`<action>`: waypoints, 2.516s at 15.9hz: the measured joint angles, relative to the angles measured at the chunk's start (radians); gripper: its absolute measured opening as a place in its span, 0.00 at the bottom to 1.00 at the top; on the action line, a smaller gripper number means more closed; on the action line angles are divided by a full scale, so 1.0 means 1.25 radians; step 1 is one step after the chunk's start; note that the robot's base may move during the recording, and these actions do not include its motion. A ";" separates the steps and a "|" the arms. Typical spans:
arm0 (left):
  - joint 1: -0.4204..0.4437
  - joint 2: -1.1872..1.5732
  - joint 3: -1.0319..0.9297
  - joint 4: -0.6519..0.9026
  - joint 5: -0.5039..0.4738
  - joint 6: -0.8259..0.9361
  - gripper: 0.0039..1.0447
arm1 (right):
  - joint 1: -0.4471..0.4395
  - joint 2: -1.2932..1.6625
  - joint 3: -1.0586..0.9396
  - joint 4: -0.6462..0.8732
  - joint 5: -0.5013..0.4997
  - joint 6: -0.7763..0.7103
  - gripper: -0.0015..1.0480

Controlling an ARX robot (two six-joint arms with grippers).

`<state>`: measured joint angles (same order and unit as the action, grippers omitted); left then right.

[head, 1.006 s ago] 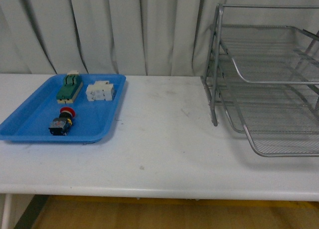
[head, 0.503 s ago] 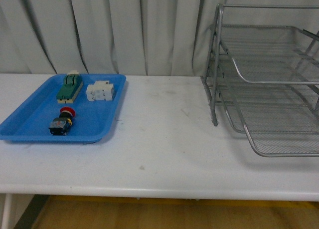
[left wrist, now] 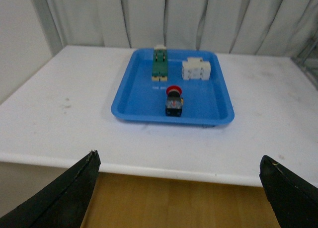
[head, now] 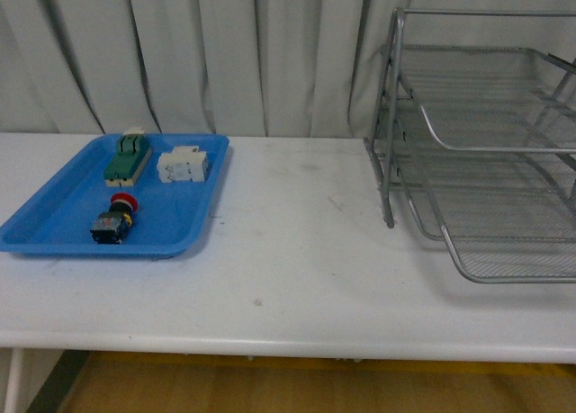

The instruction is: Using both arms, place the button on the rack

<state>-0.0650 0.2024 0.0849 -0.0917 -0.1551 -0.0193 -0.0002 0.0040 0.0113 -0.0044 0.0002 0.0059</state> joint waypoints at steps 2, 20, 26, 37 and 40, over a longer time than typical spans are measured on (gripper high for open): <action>0.025 0.212 0.047 0.138 0.037 0.001 0.94 | 0.000 0.000 0.000 0.000 0.000 0.000 0.56; 0.092 1.575 1.027 0.013 0.204 0.082 0.94 | 0.000 0.000 0.000 0.001 0.000 0.000 0.94; 0.084 1.740 1.170 -0.031 0.161 0.063 0.94 | 0.000 0.000 0.000 0.001 0.000 0.000 0.94; 0.074 1.467 0.893 0.119 0.196 0.038 0.35 | 0.000 0.000 0.000 0.001 0.000 0.000 0.94; 0.074 1.414 0.852 0.139 0.193 0.037 0.35 | 0.000 0.000 0.000 0.001 0.000 0.000 0.94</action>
<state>0.0269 1.9701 1.1496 0.0818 0.0860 0.0265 -0.0002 0.0036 0.0113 -0.0036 0.0006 0.0059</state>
